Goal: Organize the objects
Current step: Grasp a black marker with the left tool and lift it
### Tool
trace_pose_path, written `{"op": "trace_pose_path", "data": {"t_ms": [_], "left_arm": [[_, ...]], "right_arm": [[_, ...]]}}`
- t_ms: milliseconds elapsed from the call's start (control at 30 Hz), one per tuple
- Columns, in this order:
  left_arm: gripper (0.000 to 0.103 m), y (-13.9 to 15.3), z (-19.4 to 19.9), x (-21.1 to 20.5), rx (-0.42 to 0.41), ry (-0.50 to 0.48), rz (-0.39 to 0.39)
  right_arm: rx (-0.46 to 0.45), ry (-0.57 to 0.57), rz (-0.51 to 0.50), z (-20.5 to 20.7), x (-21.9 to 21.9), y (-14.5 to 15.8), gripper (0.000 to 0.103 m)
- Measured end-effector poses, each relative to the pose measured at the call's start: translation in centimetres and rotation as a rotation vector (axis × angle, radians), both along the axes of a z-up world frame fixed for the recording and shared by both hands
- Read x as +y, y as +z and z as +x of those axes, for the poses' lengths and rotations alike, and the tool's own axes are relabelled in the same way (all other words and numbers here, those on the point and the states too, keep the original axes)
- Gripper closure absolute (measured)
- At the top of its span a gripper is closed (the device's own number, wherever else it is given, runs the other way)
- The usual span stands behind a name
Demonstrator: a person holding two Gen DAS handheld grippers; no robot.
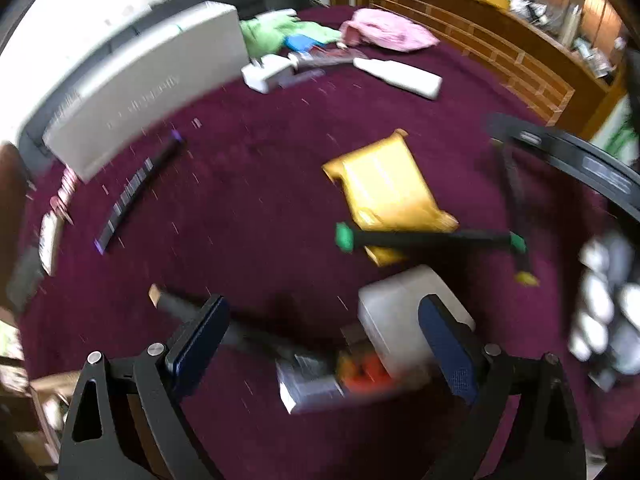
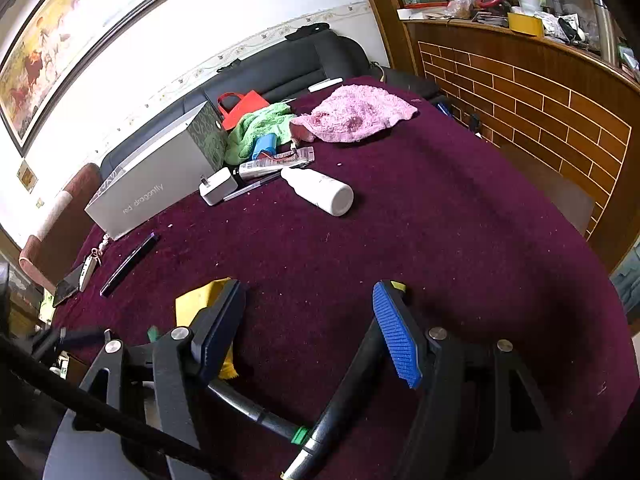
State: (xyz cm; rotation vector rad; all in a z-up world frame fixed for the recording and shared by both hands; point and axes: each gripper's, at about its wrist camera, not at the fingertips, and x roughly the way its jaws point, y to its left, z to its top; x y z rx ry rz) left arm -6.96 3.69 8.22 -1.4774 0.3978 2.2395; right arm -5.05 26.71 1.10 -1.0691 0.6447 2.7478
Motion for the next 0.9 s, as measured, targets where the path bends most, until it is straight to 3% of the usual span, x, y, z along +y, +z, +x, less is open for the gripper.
{"op": "trace_pose_path", "data": {"t_ms": [133,267,367,433,500,533,567,667,700,800,867,900], "left_arm": [[0.010,1.5,2.3,-2.8,0.017,0.086,0.071],[0.010,1.8,1.1,-5.6,0.065,0.299,0.111],[0.010,0.8,-1.0,-5.1,0.117,0.349,0.045],[0.010,0.0,-1.5,-3.2,0.119,0.310,-0.032],[0.011,-1.7,-1.7,0.7,0.116,0.200,-0.196],[0.011,-1.8,-1.2,1.5,0.136,0.178,-0.228],[0.011,-1.7,-1.0,2.2,0.130,0.159,-0.209],[0.013,-2.0,0.4,3.3,-0.086,0.060,-0.039],[0.011,-2.0,1.6,4.1,-0.091,0.008,-0.067],[0.011,-3.3,5.7,5.2,-0.238,-0.119,-0.089],[0.011,-2.7,8.0,5.0,-0.191,-0.151,-0.124],[0.011,-2.0,8.5,4.3,-0.182,-0.131,-0.088]], "right_arm": [[0.001,-0.007,-0.010,0.1,0.2,-0.1,0.037],[-0.009,-0.015,-0.028,0.0,0.3,-0.3,0.037],[-0.017,-0.014,-0.013,-0.1,0.1,-0.4,0.037],[-0.020,-0.011,-0.006,-0.1,0.0,-0.5,0.037],[-0.024,-0.005,0.002,-0.2,-0.2,-0.6,0.037],[-0.029,-0.005,0.006,-0.3,-0.3,-0.6,0.037],[-0.032,-0.001,0.007,-0.4,-0.4,-0.7,0.037],[-0.039,0.006,0.012,-0.4,-0.5,-0.8,0.037],[-0.040,0.007,0.009,-0.4,-0.5,-0.8,0.036],[-0.041,0.007,-0.001,-0.4,-0.5,-0.9,0.035],[-0.042,0.013,-0.007,-0.4,-0.6,-1.0,0.035],[-0.042,0.015,-0.008,-0.4,-0.7,-1.0,0.035]]}}
